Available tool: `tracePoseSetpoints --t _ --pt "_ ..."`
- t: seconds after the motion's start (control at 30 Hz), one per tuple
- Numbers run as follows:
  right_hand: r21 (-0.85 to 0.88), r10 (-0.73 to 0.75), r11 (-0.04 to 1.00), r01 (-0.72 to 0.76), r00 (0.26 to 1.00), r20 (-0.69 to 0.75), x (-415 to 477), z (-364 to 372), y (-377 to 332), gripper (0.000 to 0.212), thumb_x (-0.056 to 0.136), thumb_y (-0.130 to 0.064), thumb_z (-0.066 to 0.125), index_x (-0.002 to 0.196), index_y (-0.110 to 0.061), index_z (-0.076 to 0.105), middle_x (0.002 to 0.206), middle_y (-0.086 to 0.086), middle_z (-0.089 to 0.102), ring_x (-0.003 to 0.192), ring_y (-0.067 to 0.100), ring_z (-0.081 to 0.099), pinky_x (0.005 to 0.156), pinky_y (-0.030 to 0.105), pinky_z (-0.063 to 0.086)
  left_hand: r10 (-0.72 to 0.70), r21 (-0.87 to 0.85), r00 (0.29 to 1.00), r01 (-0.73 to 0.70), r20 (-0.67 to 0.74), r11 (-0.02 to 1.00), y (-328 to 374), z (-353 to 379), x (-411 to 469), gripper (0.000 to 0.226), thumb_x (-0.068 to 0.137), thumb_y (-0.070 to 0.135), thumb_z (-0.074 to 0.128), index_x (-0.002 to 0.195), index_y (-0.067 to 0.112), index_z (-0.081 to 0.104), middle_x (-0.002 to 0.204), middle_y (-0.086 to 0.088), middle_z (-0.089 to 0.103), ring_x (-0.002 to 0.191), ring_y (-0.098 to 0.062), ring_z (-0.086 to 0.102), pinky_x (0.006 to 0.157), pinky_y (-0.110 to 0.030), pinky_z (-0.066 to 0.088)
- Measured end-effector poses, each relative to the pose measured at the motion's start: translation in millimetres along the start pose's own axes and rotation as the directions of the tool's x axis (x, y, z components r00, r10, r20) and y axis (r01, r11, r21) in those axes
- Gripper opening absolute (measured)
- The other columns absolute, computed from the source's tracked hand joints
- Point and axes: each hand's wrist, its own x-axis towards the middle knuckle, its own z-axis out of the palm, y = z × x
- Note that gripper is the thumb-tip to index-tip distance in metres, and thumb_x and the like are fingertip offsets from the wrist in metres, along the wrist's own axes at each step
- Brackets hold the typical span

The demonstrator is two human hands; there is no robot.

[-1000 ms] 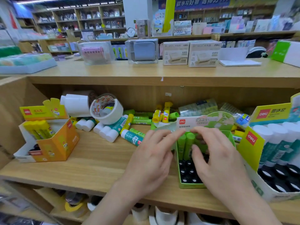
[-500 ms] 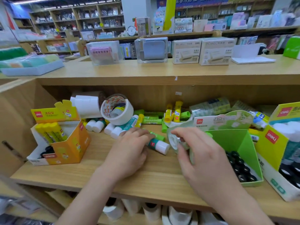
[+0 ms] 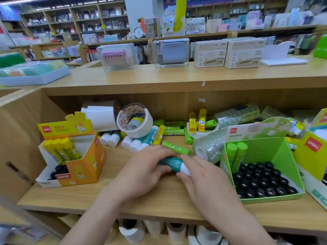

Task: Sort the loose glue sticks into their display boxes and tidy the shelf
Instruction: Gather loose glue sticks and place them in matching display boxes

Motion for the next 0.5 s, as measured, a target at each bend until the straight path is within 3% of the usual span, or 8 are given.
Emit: tracePoseSetpoints --t 0.07,0.13,0.2,0.3,0.5 --pt "0.022 0.028 0.999 -0.025 0.989 -0.143 -8.1 5.3 3.6 0.036 0.086 -0.040 0.047 0.108 -0.016 0.063 0.079 -0.003 0.063 0.063 0.019 0.063 0.050 0.028 0.048 -0.037 -0.114 0.998 0.030 -0.056 0.993 3.4 -6.4 9.8 0.034 0.087 0.019 0.058 0.120 0.024 0.064 0.117 0.012 0.066 0.109 -0.001 0.056 0.095 -0.017 0.041" --pt "0.018 0.059 0.998 -0.057 0.976 -0.208 -15.3 6.8 6.3 0.039 0.086 -0.041 0.041 0.104 -0.015 0.063 0.075 -0.003 0.061 0.059 0.019 0.061 0.048 0.026 0.045 -0.036 0.051 0.999 0.037 -0.014 0.998 5.2 -9.8 28.8 0.048 0.086 0.016 0.061 0.133 0.021 0.055 0.133 0.006 0.059 0.124 -0.007 0.050 0.103 -0.020 0.036" --pt "-0.017 0.082 0.996 -0.090 0.958 -0.274 -21.6 6.4 7.2 0.038 0.084 -0.041 0.041 0.100 -0.014 0.065 0.069 -0.003 0.058 0.055 0.020 0.059 0.046 0.025 0.042 -0.051 0.247 0.991 0.019 0.123 0.969 5.9 -8.2 49.9 0.065 0.082 0.020 0.062 0.144 0.017 0.041 0.145 0.000 0.048 0.135 -0.015 0.039 0.108 -0.023 0.031" --pt "-0.034 0.113 0.991 -0.131 0.937 -0.330 -28.6 9.1 8.0 0.040 0.083 -0.040 0.043 0.097 -0.012 0.068 0.065 -0.001 0.058 0.052 0.021 0.059 0.044 0.026 0.043 -0.093 0.358 0.955 -0.015 0.282 0.933 8.0 -6.3 77.0 0.071 0.080 0.025 0.066 0.144 0.013 0.037 0.143 -0.007 0.046 0.134 -0.023 0.037 0.107 -0.032 0.034" --pt "-0.073 0.105 0.987 -0.142 0.922 -0.373 -38.6 12.0 7.1 0.044 0.084 -0.038 0.045 0.102 -0.008 0.070 0.068 0.002 0.060 0.055 0.021 0.061 0.048 0.025 0.047 -0.199 0.593 0.868 -0.129 0.456 0.795 7.5 10.2 103.7 0.072 0.082 0.039 0.067 0.140 0.014 0.033 0.138 -0.008 0.043 0.130 -0.027 0.039 0.103 -0.040 0.041"
